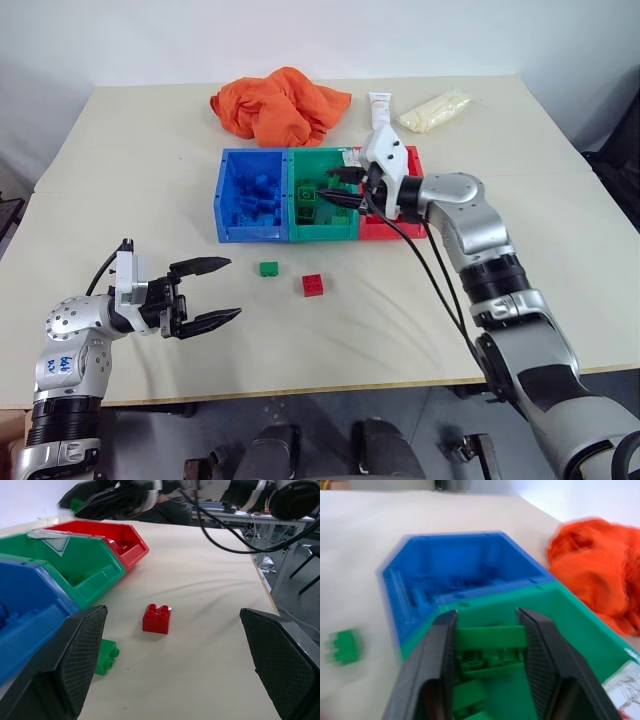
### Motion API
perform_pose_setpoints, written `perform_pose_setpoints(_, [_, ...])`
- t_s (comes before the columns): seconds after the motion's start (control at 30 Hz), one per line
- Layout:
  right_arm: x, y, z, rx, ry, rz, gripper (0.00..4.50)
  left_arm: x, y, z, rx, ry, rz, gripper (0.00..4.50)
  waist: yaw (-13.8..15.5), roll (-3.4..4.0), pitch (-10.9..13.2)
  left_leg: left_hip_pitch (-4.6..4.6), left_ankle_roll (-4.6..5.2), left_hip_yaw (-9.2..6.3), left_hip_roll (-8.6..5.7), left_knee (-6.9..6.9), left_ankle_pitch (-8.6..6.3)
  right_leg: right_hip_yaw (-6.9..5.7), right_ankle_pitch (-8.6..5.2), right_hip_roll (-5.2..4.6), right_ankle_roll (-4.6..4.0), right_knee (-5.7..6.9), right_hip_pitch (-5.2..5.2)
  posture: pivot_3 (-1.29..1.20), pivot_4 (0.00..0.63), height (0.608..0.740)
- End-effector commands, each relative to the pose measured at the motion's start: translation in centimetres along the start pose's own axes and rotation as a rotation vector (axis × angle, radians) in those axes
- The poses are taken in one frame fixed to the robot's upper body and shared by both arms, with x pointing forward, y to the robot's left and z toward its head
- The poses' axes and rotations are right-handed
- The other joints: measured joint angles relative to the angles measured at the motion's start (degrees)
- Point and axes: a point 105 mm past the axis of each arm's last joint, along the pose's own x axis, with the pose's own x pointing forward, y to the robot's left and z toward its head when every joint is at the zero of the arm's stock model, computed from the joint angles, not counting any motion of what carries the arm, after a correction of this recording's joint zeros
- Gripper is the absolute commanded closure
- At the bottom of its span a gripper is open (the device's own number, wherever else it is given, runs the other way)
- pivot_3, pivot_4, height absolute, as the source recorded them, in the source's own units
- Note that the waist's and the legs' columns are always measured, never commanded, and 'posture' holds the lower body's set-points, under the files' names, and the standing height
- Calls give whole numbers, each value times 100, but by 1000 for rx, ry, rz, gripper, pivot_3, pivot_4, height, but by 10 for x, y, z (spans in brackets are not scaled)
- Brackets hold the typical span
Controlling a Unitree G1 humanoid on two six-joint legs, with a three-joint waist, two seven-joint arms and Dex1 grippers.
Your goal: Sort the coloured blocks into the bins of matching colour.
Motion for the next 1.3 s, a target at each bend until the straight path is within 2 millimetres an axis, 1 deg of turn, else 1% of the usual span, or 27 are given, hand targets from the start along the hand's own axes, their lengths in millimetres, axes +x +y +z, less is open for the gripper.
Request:
perform_pose_setpoints(0.03, [12, -14, 6, -19, -16, -75, 2690, 1, 4, 5, 48, -10, 6, 0, -20, 0, 0, 0, 0, 0, 0, 1, 0, -1, 0, 0, 0, 1, 0, 0, 150, 740])
perform_pose_setpoints(0.07, [15, -16, 5, -19, -11, -88, 2301, 1, 5, 5, 53, -10, 8, 0, -29, 0, 0, 0, 0, -1, 0, 1, 0, -2, 0, 0, 0, 1, 0, 0, 150, 740])
perform_pose_setpoints(0.17, [18, -20, 6, -26, -14, -109, 1413, 2, 6, 7, 61, -12, 9, 0, -64, 0, 0, 0, -1, -6, 0, 2, 1, -4, 0, 1, 0, 5, 1, 0, 150, 740])
perform_pose_setpoints(0.2, [18, -21, 7, -29, -17, -111, 990, 2, 7, 7, 64, -13, 9, 0, -80, 0, 0, 0, -1, -9, -1, 1, 0, -4, 0, 1, 0, 6, 1, 0, 150, 740])
perform_pose_setpoints(0.27, [18, -21, 9, -39, -24, -111, 284, 1, 6, 8, 66, -14, 9, 0, -107, 0, 0, 0, -1, -10, -1, 1, 1, -3, 0, 1, 0, 5, 2, 0, 150, 740])
perform_pose_setpoints(0.3, [18, -22, 10, -44, -30, -109, 44, 1, 6, 8, 67, -13, 9, 0, -116, 1, 0, 0, -1, -10, -1, 0, 1, -3, 0, 1, 0, 5, 1, 0, 150, 740])
perform_pose_setpoints(0.53, [13, -25, 14, -69, -49, -105, 44, 4, 10, 7, 63, -14, -1, 0, -136, 2, 0, 0, -4, -10, 2, -2, 2, -2, 0, 5, 0, 6, -1, 0, 150, 740])
perform_pose_setpoints(0.67, [7, -12, 16, -81, -87, -3, 44, 10, 12, 6, 61, -22, -14, 0, -132, 2, 0, 0, -4, -10, 2, 0, 2, -2, 0, 5, 0, 7, -1, 0, 150, 740])
perform_pose_setpoints(0.77, [-13, 11, 6, -100, -92, 145, 44, 12, 13, 6, 58, -27, -26, 0, -91, 1, 0, -1, -5, -22, 1, 7, 1, -3, 1, 5, 2, 10, 4, 0, 150, 740])
perform_pose_setpoints(0.83, [-34, 25, -5, -103, -78, 215, 44, 12, 12, 6, 56, -26, -28, 0, -48, 1, 0, -3, -4, -28, -3, 7, 1, -2, 2, 3, 3, 7, 7, 0, 150, 740])
perform_pose_setpoints(0.9, [-60, 38, -15, -89, -54, 270, 44, 10, 11, 4, 49, -20, -29, 0, 6, 1, 0, -5, -1, -34, -5, 10, -1, -2, 2, 2, 4, 8, 8, 0, 150, 740])
perform_pose_setpoints(1.0, [-109, 53, -30, -43, 6, 317, 44, 6, 9, 1, 37, -10, -27, 0, 72, 1, 1, -14, 1, -31, -8, 12, -3, -1, 2, 0, 4, 0, 5, 0, 150, 740])
perform_pose_setpoints(1.03, [-125, 56, -36, -20, 37, 318, 44, 5, 8, 0, 34, -4, -25, 0, 78, 2, 1, -13, 2, -30, -9, 13, -3, 0, 2, 0, 4, -1, 6, 0, 150, 740])
perform_pose_setpoints(1.13, [-160, 62, -46, 35, 95, 312, 44, 2, 6, -2, 28, 4, -22, 0, 78, 2, 1, -11, 2, -25, -6, 15, -3, 2, 2, 0, 4, -18, 9, 0, 150, 740])
perform_pose_setpoints(1.2, [-180, 62, -53, 66, 126, 287, 44, 1, 3, -1, 25, 6, -17, 0, 71, 2, 1, -7, 1, -19, -2, 13, -2, 4, 1, 1, 1, -29, 14, 0, 150, 740])
perform_pose_setpoints(1.3, [-195, 62, -59, 80, 163, 268, 44, -2, -1, -2, 20, 19, -11, 0, 64, 2, 1, -3, 1, -10, 0, 11, -2, 10, 0, 2, 0, -31, 13, 0, 150, 740])
